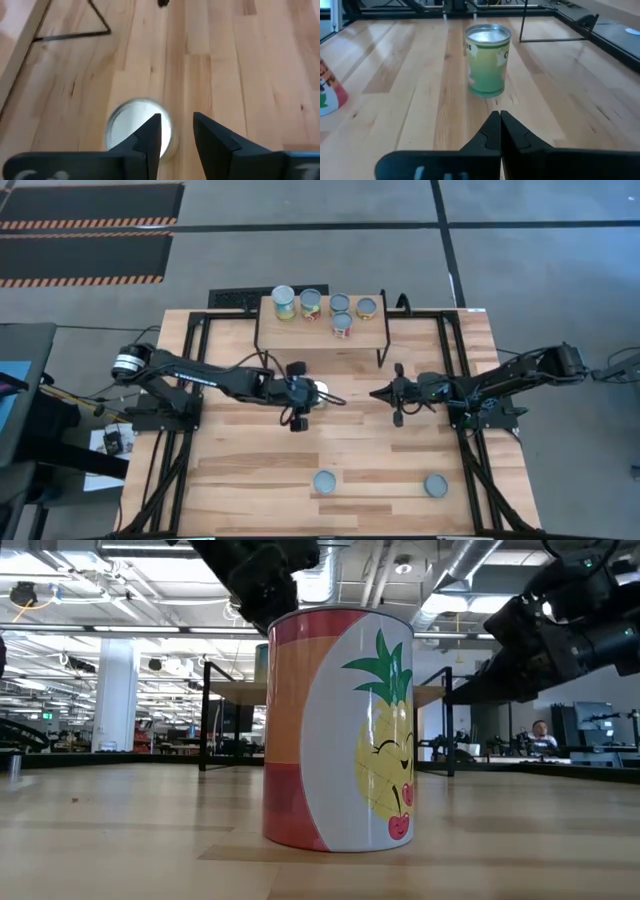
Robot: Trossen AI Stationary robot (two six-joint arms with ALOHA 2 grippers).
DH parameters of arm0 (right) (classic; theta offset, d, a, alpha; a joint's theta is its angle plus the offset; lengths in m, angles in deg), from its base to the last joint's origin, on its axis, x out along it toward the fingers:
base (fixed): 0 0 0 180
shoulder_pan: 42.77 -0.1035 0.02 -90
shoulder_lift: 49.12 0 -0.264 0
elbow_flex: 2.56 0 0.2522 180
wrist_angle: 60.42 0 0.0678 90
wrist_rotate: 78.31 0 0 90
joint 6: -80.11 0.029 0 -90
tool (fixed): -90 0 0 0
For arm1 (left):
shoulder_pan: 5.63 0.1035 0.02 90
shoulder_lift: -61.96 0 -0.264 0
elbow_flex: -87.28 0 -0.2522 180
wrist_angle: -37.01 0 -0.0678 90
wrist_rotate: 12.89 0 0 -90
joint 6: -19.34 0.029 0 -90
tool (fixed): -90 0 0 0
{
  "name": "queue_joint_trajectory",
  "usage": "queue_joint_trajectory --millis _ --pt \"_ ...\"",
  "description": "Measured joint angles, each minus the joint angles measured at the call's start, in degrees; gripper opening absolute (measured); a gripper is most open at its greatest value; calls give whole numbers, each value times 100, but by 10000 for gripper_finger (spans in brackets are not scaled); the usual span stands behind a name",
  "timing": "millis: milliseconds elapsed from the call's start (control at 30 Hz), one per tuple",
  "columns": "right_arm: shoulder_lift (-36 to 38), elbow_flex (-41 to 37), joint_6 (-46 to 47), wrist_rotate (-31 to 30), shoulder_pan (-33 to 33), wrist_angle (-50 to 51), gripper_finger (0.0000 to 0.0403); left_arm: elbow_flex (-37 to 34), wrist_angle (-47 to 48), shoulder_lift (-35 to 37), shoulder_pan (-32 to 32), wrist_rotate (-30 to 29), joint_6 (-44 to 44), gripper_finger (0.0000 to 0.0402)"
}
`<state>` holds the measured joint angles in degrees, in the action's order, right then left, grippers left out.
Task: Pick and place cans onto a shelf
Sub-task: Put the canned oranges on the shelf aligned with the canned carrots
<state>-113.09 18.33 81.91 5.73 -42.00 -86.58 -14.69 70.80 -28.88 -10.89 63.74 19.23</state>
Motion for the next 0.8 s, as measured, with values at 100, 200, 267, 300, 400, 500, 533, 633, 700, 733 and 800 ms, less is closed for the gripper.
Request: queue_joint_trajectory --millis 100,200,267,300,400,500,533,633,700,733,800 --pt "0 -27 -11 0 0 -18 12 39 89 -128 -37 10 51 109" --pt "0 -95 -13 -1 0 -76 12 63 74 -269 -51 -22 261 110" --pt "-2 -115 -38 -1 0 -207 11 63 -37 -403 -52 -170 406 110" --pt "0 -121 -61 -1 0 -288 11 63 -10 -476 -50 -275 446 110" --pt "-2 -123 -175 -3 0 -412 12 57 -15 -591 -47 -500 527 110" --pt "-2 -124 -272 -3 0 -627 14 50 55 -694 -35 -533 587 108" --pt "-2 -123 -284 -3 2 -670 14 51 -17 -736 -35 -522 591 106" --pt "-2 -126 -361 -3 2 -828 14 58 -46 -828 -35 -563 591 91" --pt "0 -124 -384 -5 2 -1050 13 76 -77 -910 -32 -610 656 75" --pt "0 -124 -397 -5 2 -1153 13 84 -109 -937 -31 -640 703 66" --pt "2 -124 -397 6 2 -1261 14 82 -118 -940 -31 -635 796 47"
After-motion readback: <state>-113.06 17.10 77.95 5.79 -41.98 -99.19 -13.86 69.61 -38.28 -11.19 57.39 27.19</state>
